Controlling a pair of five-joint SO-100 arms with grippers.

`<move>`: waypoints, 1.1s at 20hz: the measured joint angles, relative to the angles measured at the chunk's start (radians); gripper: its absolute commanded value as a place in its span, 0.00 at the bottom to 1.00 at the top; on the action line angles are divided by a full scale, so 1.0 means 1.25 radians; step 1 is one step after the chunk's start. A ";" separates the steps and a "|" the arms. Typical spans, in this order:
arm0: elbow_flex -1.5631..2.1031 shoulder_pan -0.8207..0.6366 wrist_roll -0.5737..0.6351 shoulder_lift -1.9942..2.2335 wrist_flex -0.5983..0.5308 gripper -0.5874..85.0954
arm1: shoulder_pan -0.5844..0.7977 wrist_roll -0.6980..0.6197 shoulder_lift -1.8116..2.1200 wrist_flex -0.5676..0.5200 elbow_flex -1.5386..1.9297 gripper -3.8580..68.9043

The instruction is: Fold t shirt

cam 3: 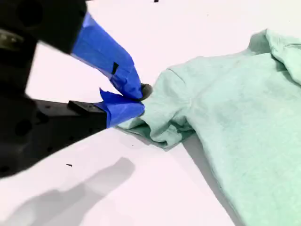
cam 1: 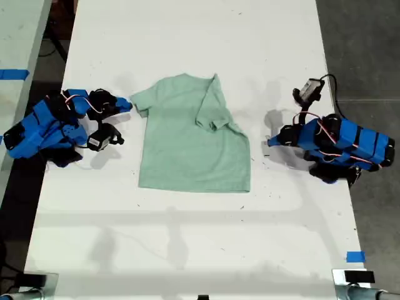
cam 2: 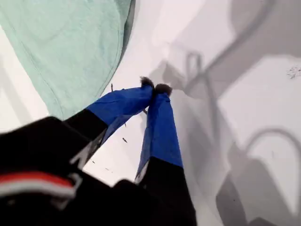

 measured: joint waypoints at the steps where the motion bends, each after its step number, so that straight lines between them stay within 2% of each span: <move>1: -0.007 0.009 0.004 0.000 0.000 0.01 | 0.000 0.000 0.000 0.000 0.000 0.07; 3: -0.047 0.091 0.047 -0.002 -0.015 0.01 | 0.000 0.000 0.000 0.000 0.000 0.07; 6: -0.239 0.063 0.140 -0.204 0.018 0.03 | 0.002 0.000 0.000 0.000 0.000 0.07; 9: -0.642 -0.006 0.293 -0.717 0.150 0.14 | 0.005 0.000 0.001 0.000 0.001 0.07; 10: -0.785 -0.055 0.355 -0.879 0.206 0.29 | 0.005 0.000 0.001 0.000 0.001 0.07; 11: -0.907 -0.113 0.409 -0.994 0.250 0.39 | 0.005 0.000 0.001 0.000 0.001 0.07; 13: -0.993 -0.222 0.493 -1.128 0.280 0.32 | -0.012 0.000 0.001 0.000 0.001 0.07; 15: -1.001 -0.237 0.482 -1.152 0.275 0.25 | -0.015 0.000 0.001 0.000 0.001 0.07; 17: -0.976 -0.260 0.444 -1.135 0.260 0.25 | -0.015 0.000 0.001 0.000 0.001 0.07; 18: -0.950 -0.276 0.437 -1.114 0.242 0.16 | -0.015 0.000 0.001 0.000 0.001 0.07; 19: -0.922 -0.285 0.432 -1.093 0.229 0.13 | -0.015 0.000 0.001 0.000 0.001 0.07; 22: -0.841 -0.277 0.412 -1.071 0.185 0.26 | -0.015 0.000 0.001 0.000 0.001 0.07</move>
